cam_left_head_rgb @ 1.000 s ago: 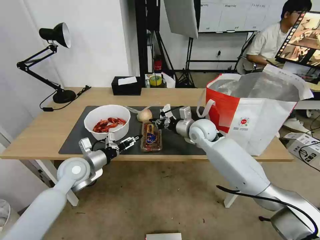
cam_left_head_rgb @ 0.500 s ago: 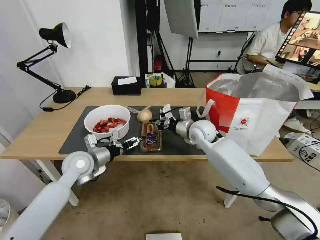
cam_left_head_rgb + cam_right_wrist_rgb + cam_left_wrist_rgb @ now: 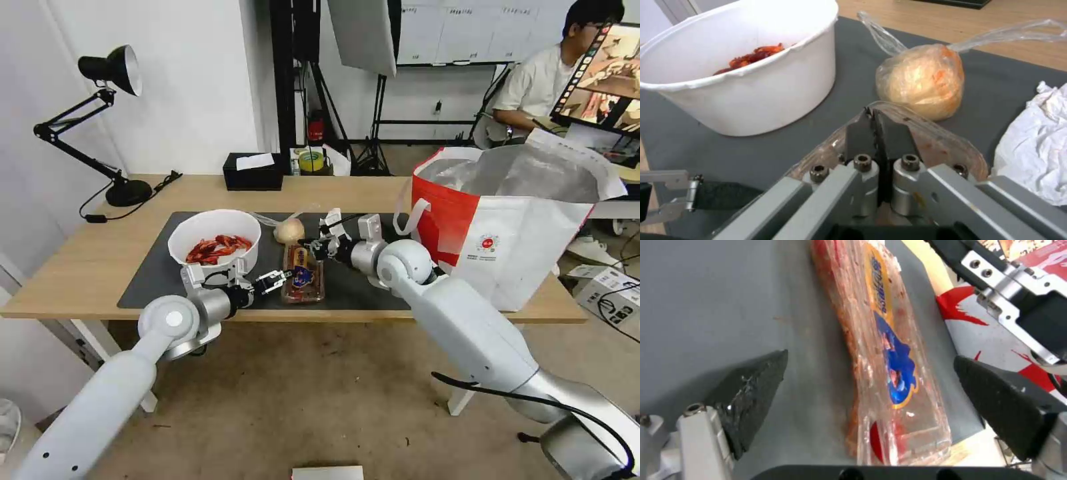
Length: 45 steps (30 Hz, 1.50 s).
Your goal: Pick up the trash from the table and place it into the takeout bag.
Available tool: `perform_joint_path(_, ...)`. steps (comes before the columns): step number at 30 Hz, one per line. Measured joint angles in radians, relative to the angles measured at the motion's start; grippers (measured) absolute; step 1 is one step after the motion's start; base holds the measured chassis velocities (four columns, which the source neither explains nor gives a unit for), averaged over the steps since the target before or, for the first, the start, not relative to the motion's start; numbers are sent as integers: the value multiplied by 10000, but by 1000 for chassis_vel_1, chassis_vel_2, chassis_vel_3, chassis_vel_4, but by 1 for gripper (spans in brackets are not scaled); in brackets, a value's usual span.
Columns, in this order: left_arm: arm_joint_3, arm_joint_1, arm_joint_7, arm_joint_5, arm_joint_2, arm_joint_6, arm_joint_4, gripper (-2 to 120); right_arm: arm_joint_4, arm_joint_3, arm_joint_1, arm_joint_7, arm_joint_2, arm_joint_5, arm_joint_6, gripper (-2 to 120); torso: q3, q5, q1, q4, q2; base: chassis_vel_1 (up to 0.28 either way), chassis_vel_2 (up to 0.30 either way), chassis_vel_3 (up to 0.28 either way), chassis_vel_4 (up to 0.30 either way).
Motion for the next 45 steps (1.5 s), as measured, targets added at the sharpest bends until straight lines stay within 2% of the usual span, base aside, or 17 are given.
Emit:
perform_joint_path(18,216,-191,28,-36,-245,49,115,98,-37,11,6,16,-8,19,0,0,1,0,0,0,0,0,0,0,0)
perform_joint_path(19,230,-187,31,-36,-244,50,115,92,-34,16,-6,20,-10,20,0,0,1,0,0,0,-1,0,0,0,0)
perform_joint_path(21,238,-184,32,-36,-248,50,119,89,-31,23,-11,22,-13,20,0,0,0,0,0,0,0,0,0,0,0)
perform_joint_path(24,264,-172,32,-31,-270,37,126,73,-34,39,-25,34,-16,21,0,0,1,0,0,0,0,0,0,0,0)
perform_joint_path(25,264,-172,32,-31,-270,37,126,73,-34,39,-25,34,-16,21,0,0,1,0,0,0,0,0,0,0,0)
perform_joint_path(28,266,-168,29,-9,-273,15,127,57,-99,42,-26,38,-7,26,0,0,1,0,0,-1,0,0,0,0,0)
perform_joint_path(29,266,-168,29,-9,-273,15,127,57,-99,42,-26,38,-7,26,0,0,1,0,0,-1,0,0,0,0,0)
perform_joint_path(32,266,-162,22,55,-262,-11,130,44,-182,50,-26,41,34,32,0,0,1,-1,0,-1,0,0,0,0,0)
perform_joint_path(33,266,-162,22,55,-262,-11,130,44,-182,50,-26,41,34,32,0,0,1,-1,0,-1,0,0,0,0,0)
perform_joint_path(35,267,-156,19,85,-250,-22,130,32,-231,58,-37,46,67,34,0,0,1,0,0,0,0,0,0,0,0)
perform_joint_path(38,268,-155,16,98,-244,-34,123,26,-244,59,-46,47,86,35,-1,0,1,0,0,0,-1,0,0,0,0)
perform_joint_path(40,292,-140,14,178,-215,-95,96,15,-248,70,-50,47,102,36,-1,0,1,0,0,0,0,0,0,0,0)
perform_joint_path(41,292,-140,14,178,-215,-95,96,15,-248,70,-50,47,102,36,-1,0,1,0,0,0,0,0,0,0,0)
perform_joint_path(43,311,-115,14,221,-200,-195,57,5,-247,86,-51,48,98,39,-2,0,1,-1,1,0,0,0,0,0,0)
perform_joint_path(44,311,-115,14,221,-200,-195,57,5,-247,86,-51,48,98,39,-2,0,1,-1,1,0,0,0,0,0,0)
perform_joint_path(45,313,-111,14,230,-200,-208,55,0,-247,91,-51,48,90,44,-3,0,1,0,0,0,-1,0,0,0,0)
